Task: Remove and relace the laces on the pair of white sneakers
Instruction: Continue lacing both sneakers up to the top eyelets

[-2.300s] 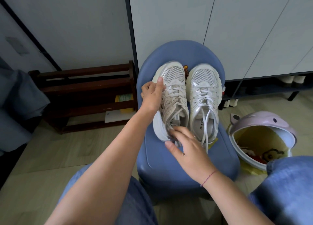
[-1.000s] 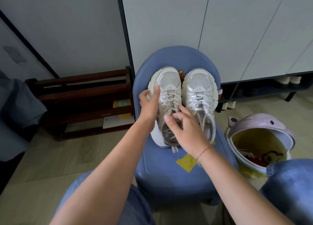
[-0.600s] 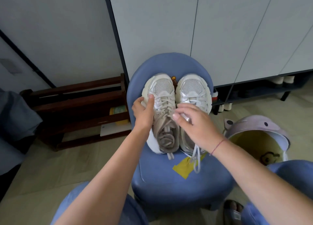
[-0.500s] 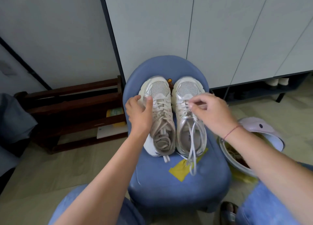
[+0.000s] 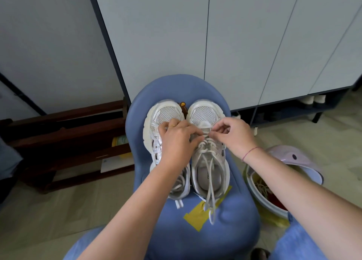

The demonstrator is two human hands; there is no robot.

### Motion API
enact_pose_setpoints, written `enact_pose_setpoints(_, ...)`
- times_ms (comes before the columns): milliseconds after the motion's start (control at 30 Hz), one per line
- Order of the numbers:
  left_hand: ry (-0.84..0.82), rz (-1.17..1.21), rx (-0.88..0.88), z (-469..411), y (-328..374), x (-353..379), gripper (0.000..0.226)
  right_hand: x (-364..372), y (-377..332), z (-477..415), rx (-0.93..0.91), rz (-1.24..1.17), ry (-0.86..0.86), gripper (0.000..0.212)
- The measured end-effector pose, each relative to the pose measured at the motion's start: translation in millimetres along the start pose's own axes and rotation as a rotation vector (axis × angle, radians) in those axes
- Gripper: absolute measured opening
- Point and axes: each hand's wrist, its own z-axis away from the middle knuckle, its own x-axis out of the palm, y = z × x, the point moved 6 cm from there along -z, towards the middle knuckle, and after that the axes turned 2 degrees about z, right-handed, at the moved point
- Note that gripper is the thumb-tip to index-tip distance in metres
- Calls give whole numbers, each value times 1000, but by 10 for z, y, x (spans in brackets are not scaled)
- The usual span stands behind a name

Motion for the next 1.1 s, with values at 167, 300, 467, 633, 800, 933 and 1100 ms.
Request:
enact_pose_setpoints(167, -32, -28, 46, -83, 37, 57, 9, 34, -39, -15, -63, 154, -3, 11)
enact_pose_setpoints(300, -11, -127, 118, -97, 81, 157, 9, 99, -58, -26, -121, 164, 0, 9)
enact_pose_setpoints(467, 20, -165, 94, -57, 27, 188, 14, 124, -64, -47, -143, 181, -28, 7)
enact_pose_setpoints(633, 13, -134, 55, -15, -31, 149, 12, 143, -92, -20, -196, 251, -65, 6)
enact_pose_setpoints(800, -20, -77, 15, -11, -19, 96, 10, 50, 17, -26, -132, 190, -38, 8)
enact_pose_setpoints(933, -15, -34, 48, 1, 26, 37, 12, -42, 5, 24, -99, 91, -8, 11)
enact_pose_setpoints(1100, -96, 71, 136, -17, 46, 47, 14, 43, -97, 92, -150, 82, -140, 10)
